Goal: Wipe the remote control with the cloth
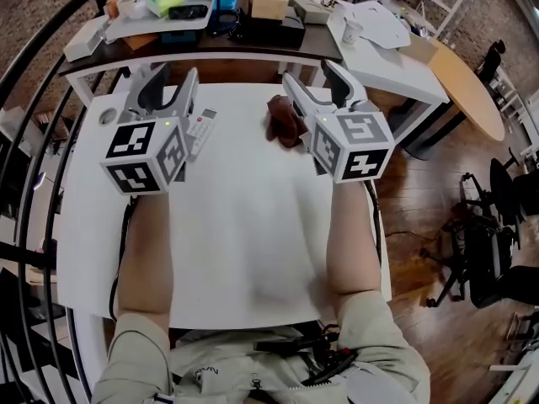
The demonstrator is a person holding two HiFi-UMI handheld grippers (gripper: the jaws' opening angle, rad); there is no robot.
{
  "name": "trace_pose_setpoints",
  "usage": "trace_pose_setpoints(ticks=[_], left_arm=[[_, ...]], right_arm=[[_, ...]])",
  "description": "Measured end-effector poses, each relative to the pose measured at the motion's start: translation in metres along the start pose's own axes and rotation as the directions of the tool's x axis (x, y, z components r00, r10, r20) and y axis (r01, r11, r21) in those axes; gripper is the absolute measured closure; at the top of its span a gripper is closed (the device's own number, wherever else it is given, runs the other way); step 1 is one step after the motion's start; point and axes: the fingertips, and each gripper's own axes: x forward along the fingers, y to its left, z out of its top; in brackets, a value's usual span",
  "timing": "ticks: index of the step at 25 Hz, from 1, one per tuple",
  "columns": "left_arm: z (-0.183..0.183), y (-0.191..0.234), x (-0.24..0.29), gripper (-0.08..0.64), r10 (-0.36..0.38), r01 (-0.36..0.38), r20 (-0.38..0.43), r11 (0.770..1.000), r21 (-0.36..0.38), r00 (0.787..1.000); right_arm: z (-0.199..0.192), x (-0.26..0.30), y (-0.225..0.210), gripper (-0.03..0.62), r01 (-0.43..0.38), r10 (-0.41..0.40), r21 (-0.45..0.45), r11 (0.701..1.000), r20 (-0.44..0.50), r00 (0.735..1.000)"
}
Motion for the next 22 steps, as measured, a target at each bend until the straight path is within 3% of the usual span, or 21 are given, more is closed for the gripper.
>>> trace_pose_setpoints(ticks=[5, 10, 15, 18, 22], left_arm=[[-0.04, 0.002, 0.015, 0.322, -0.025, 0.024, -0.118, 1.0, -0.014, 0.993], [-0.089, 0.0, 0.025, 0.229, -0.062, 0.058, -0.264, 0.998, -0.024, 0.962], [-0.13, 0.001, 0.03, 0.196, -0.093, 0.104, -0.397, 0.995, 0.006, 0.913], [-0.147, 0.004, 0.031, 0.196, -0.093, 0.113, -0.459, 0.993, 0.016, 0.883], [-0.17, 0.001, 0.031, 0.196, -0.102, 0.143, -0.561, 0.989, 0.029, 0.821]], right_arm=[[-0.032, 0.016, -0.009, 0.289, -0.008, 0.009, 0.003, 1.0, -0.093, 0.996], [-0.071, 0.03, -0.01, 0.256, -0.047, 0.053, 0.032, 0.998, -0.203, 0.978], [-0.114, 0.04, -0.008, 0.208, -0.097, 0.103, 0.034, 0.995, -0.338, 0.936], [-0.128, 0.043, -0.006, 0.207, -0.116, 0.127, 0.053, 0.992, -0.37, 0.92], [-0.145, 0.046, -0.001, 0.207, -0.134, 0.145, 0.054, 0.989, -0.419, 0.896]])
